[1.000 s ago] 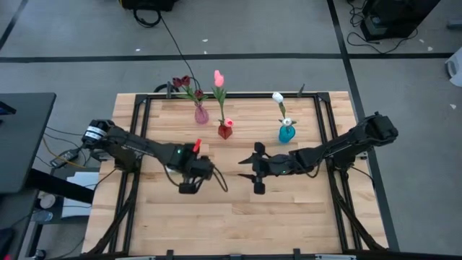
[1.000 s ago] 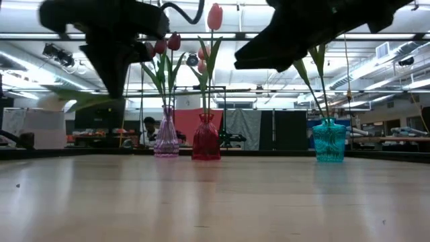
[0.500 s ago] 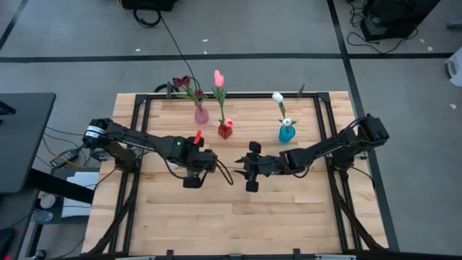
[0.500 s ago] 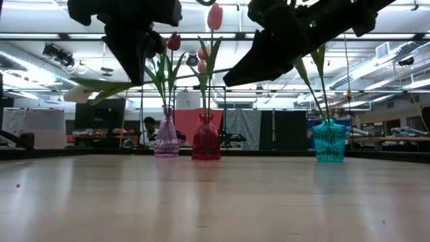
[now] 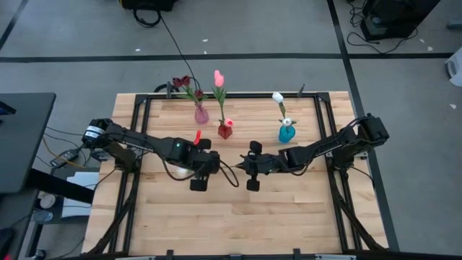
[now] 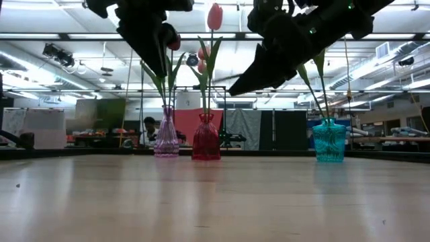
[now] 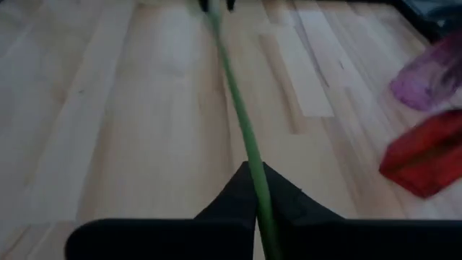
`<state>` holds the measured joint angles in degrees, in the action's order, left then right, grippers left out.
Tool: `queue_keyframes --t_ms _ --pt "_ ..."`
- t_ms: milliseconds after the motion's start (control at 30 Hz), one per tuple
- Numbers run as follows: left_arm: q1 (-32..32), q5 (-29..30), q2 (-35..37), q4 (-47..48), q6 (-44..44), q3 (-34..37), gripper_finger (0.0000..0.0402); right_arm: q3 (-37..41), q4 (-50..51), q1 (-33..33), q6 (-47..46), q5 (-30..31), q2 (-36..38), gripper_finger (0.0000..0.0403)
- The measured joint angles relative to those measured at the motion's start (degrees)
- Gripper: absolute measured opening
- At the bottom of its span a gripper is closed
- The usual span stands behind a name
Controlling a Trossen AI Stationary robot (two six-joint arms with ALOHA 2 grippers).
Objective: Sort flowers into vase by color
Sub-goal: Put the white flower into the blue vase
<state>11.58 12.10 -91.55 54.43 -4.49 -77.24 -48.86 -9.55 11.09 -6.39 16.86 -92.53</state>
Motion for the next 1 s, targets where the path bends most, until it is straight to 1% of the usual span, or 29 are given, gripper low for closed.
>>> queue_keyframes --t_ms 67,167,233,300,367,467,533,633,700,833,933,1000 --pt "0.15 -0.04 0.11 -1.36 -0.02 0.76 0.0081 0.0 1.31 0.0 -1.06 1.29 0.14 0.0008" --pt "0.94 -0.84 0.11 -4.9 -0.36 2.73 0.0097 0.02 2.93 0.02 -3.28 5.26 0.84 0.0007" --pt "1.9 -2.07 0.13 -9.7 -0.49 5.79 0.0099 0.04 4.63 0.0 -5.07 8.71 1.91 0.0008" --pt "2.92 -3.73 0.25 -16.86 -0.91 10.31 0.01 0.04 5.53 0.14 -6.4 11.0 3.14 0.0008" --pt "3.65 -6.1 0.55 -25.02 -2.26 15.76 0.01 0.04 7.0 0.8 -7.71 13.19 4.35 0.0006" --pt "4.28 -9.74 1.3 -39.84 -5.84 25.05 0.01 0.52 7.34 2.64 -8.99 17.65 6.15 0.0006" --pt "4.53 -11.86 1.68 -51.95 -8.35 31.36 0.01 0.87 6.99 3.91 -9.11 21.09 7.43 0.0007" --pt "4.6 -12.87 1.77 -70.19 -10.37 39.57 0.0101 1.16 6.54 5.56 -8.83 25.89 9.15 0.0007" --pt "4.21 -11.78 1.77 -81.58 -10.56 43.9 0.0101 1.18 6.31 6.47 -8.27 28.2 10.12 0.0007" --pt "2.87 -3.64 1.79 -102.61 -10.74 50.41 0.0101 1.2 4.29 8.84 -5.4 31.87 11.59 0.0007" --pt "1.63 1.5 1.37 -116.72 -9.36 53.28 0.0102 1.2 1.27 11.0 -2.02 34.32 12.29 0.0007" --pt "0.79 2.73 1.29 -123.02 -7.68 54.15 0.0102 1.2 -0.95 12.6 0.57 35.98 12.6 0.0008"
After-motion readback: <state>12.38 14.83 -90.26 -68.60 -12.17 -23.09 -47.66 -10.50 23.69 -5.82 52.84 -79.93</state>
